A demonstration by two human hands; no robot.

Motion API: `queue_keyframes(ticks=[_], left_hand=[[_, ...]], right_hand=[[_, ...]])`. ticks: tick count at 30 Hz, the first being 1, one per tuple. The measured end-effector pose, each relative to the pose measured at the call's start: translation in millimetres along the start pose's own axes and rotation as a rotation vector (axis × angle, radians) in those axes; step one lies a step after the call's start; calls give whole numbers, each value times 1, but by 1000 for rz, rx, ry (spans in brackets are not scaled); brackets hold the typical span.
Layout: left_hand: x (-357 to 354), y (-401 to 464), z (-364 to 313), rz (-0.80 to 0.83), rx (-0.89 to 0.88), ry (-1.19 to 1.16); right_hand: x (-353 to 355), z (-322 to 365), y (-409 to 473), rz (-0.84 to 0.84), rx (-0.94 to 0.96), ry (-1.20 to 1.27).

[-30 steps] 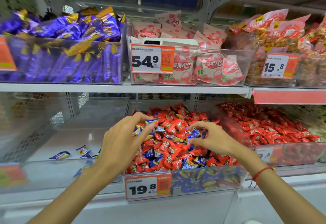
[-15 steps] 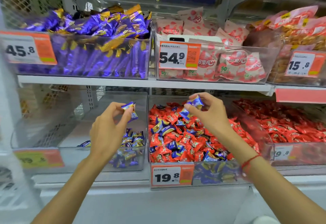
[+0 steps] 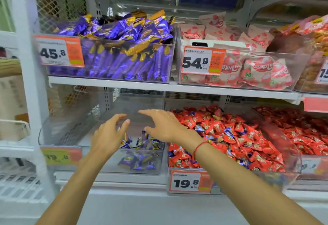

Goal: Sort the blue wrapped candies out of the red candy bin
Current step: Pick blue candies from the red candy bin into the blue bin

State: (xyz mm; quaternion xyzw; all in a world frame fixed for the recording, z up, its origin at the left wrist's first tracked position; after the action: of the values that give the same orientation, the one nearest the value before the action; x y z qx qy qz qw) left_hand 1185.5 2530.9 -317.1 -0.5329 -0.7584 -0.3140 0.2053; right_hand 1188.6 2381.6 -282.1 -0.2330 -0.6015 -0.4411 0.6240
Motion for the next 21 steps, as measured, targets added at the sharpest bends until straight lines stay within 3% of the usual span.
queue_keyframes(ticks=[7,13,15,19,21], left_hand=[[-2,-27,-56,-99,-215,-47],[-56,-72,-136,58,-490,21],[-82,-74,-156,125,-558,63],[-141,-59,-180,294,-613,276],[-164,-53,-180,369,-645,439]], right_hand=[[48,-32,-100,-357,-36,79],[71,-133,-165,-536,-328,-11],[69,-168,-167,-480,-408,-64],[33,-204,-150,-87,-446,-170],[26,-205,-146,-18,-443,-220]])
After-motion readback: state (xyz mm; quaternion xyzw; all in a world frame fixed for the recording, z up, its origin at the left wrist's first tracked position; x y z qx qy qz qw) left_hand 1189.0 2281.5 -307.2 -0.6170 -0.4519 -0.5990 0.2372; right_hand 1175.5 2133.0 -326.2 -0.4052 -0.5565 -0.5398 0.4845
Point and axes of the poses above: each hand's wrist, its own y-axis towards the middle knuckle, its own x-axis out of the back of the hand, z = x × y, the point moved 9 cm from there along y, towards the middle knuckle, and after that the axes turned 6 degrees about x, right-handed, at the moved point
